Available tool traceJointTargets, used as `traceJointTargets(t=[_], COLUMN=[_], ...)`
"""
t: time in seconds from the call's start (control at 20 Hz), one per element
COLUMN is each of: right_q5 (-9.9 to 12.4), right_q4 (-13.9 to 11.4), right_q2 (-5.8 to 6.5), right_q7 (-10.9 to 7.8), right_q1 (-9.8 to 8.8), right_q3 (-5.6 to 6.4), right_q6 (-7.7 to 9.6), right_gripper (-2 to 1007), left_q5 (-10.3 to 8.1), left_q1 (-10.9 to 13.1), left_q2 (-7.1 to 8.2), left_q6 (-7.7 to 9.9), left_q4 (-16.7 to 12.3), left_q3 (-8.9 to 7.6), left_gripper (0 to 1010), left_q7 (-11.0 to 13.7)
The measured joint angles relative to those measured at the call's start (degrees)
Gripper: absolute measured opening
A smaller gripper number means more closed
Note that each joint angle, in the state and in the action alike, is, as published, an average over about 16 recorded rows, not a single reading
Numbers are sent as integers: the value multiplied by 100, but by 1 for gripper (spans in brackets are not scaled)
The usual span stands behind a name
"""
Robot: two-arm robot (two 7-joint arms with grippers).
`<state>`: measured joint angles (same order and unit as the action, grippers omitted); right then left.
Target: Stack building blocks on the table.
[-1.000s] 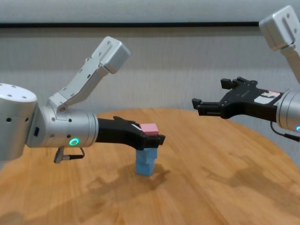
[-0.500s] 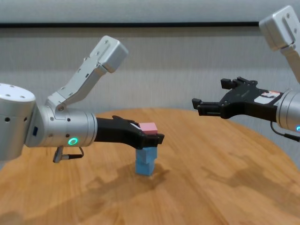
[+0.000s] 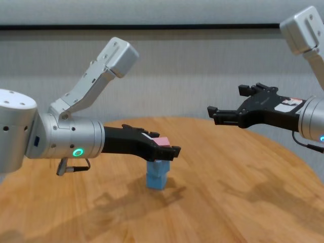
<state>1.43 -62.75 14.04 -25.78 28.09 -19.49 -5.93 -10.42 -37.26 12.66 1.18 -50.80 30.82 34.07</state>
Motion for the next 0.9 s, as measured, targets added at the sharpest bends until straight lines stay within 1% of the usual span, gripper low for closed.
traceJointTargets(t=[0.3, 0.55, 0.7, 0.9], right_q5=[0, 0, 0, 0], right_q4=[0, 0, 0, 0], right_q2=[0, 0, 0, 0], right_q7=[0, 0, 0, 0], right_q1=[0, 0, 0, 0], right_q3=[0, 0, 0, 0], right_q6=[0, 0, 0, 0], right_gripper=[1005, 1005, 1005, 1005], left_q5=[-37, -111, -157, -197], left_q1=[32, 59, 90, 134], left_q2=[40, 122, 224, 408], left_q6=[41, 81, 91, 66], left_q4=[-161, -370, -522, -687], left_q3=[-46, -165, -273, -428], left_gripper=[874, 967, 993, 1003], left_q7=[-60, -163, -243, -334])
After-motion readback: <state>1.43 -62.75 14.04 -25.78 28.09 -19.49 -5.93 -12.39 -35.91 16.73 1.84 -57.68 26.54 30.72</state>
